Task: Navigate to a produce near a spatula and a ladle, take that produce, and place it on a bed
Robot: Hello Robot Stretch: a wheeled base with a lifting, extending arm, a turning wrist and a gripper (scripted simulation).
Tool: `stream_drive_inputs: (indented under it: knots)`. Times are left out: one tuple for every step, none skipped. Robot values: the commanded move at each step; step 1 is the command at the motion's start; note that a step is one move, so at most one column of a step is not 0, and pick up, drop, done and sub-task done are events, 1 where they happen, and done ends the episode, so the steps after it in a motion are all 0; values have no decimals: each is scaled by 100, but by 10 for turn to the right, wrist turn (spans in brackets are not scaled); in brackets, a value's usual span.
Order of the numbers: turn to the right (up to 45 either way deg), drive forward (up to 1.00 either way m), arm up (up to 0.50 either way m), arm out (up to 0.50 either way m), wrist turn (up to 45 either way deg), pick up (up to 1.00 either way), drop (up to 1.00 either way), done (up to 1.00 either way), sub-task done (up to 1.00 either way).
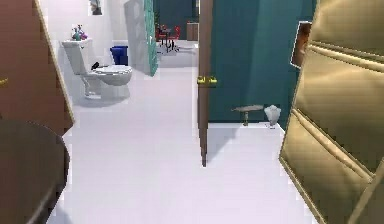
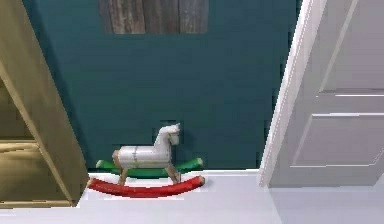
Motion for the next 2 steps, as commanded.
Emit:
stream_drive_inputs:
  knots:
    - [0,5,0,0,0,0,0,0,0]
    - [-90,0,0,0,0,0,0,0,0]
